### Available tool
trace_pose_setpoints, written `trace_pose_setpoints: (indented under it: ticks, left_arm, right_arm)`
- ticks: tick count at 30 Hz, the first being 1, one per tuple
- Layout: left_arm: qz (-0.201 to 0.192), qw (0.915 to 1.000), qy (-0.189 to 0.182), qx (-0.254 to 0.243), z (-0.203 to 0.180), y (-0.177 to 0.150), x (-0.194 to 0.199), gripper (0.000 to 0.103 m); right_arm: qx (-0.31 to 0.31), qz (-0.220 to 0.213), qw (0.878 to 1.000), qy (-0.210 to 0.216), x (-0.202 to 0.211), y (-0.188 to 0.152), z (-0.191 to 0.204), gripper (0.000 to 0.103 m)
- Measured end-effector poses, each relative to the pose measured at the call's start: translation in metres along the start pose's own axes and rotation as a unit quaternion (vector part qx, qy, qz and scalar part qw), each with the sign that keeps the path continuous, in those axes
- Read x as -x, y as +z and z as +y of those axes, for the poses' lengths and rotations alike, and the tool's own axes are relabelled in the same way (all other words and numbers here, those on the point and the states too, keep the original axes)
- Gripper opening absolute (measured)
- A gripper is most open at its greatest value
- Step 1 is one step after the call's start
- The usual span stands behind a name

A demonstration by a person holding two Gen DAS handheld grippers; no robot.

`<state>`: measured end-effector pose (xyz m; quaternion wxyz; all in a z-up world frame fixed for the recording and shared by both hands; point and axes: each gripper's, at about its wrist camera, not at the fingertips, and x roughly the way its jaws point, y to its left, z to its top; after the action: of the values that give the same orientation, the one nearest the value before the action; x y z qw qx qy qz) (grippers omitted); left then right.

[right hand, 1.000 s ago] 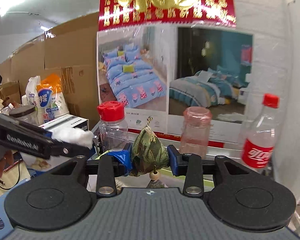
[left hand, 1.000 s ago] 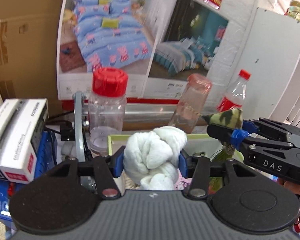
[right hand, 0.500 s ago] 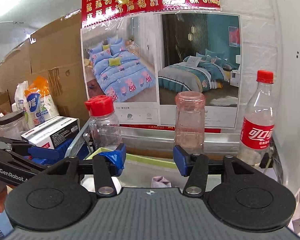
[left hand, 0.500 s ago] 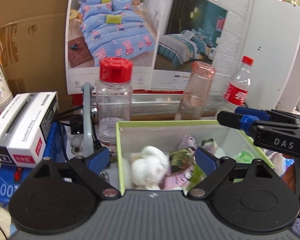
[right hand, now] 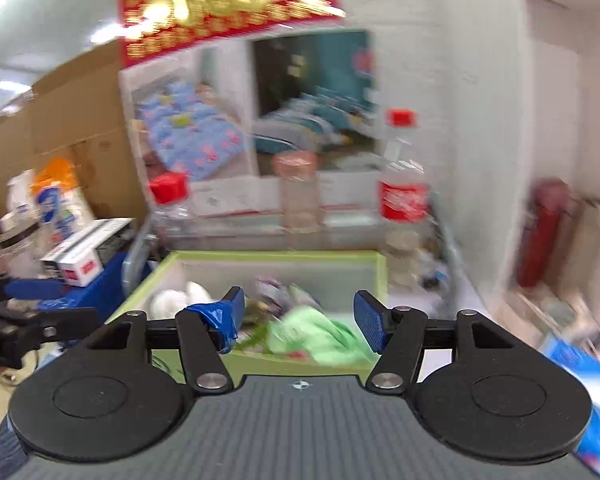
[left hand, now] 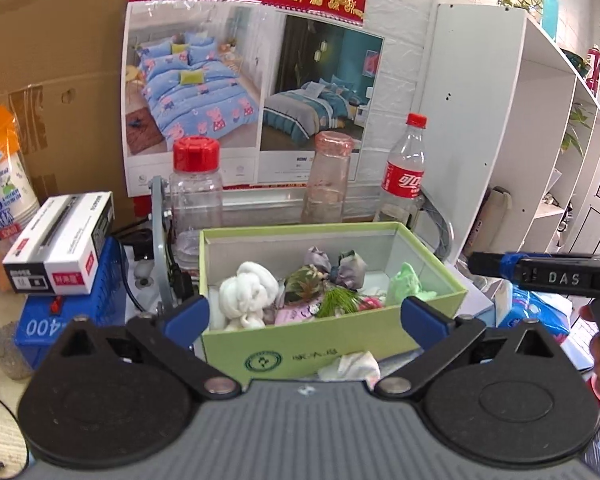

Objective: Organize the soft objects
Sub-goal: 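Move the left tool to the giraffe sock while the right tool approaches the clear zip bag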

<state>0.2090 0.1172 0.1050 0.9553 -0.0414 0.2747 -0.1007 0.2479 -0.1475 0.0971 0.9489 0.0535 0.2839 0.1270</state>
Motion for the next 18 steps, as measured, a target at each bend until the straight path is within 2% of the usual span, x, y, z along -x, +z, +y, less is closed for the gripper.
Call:
trace_pose_setpoints:
  ticks: [1, 2, 3, 5, 8, 10, 12, 18]
  left_arm:
    - [0.002, 1.0, 0.001, 0.003, 0.0, -0.004, 0.003, 0.101]
    - [0.004, 1.0, 0.001, 0.008, 0.001, -0.009, 0.005, 0.101]
    - [0.007, 0.9999, 0.0, 0.013, 0.002, -0.013, 0.007, 0.101]
    - [0.014, 0.9996, 0.001, 0.026, 0.005, -0.026, 0.01, 0.101]
    - [0.037, 0.9988, 0.006, 0.031, 0.008, -0.045, 0.006, 0.101]
    - [0.066, 0.9974, 0.007, 0.029, 0.007, -0.054, -0.004, 0.101]
    - [0.1, 0.9945, -0.001, 0.03, 0.006, -0.057, -0.017, 0.101]
    - [0.223, 0.9723, -0.066, 0.022, -0.023, -0.048, -0.081, 0.101]
  right_arm:
    - [-0.023, 0.015, 1.0, -0.003, 0.006, -0.002, -0.006, 0.046]
    - [-0.048, 0.022, 0.999, 0.011, 0.012, -0.006, -0.013, 0.046]
    - [-0.077, 0.017, 0.996, 0.043, 0.021, -0.013, -0.022, 0.046]
    - [-0.103, 0.007, 0.992, 0.078, 0.034, -0.025, -0.034, 0.047]
    - [-0.099, 0.008, 0.994, 0.045, 0.045, -0.05, -0.041, 0.047]
    - [-0.096, 0.02, 0.995, 0.015, 0.042, -0.071, -0.047, 0.047]
    - [-0.111, 0.038, 0.993, 0.008, 0.037, -0.091, -0.056, 0.047]
    - [-0.188, 0.055, 0.98, -0.014, 0.025, -0.126, -0.09, 0.047]
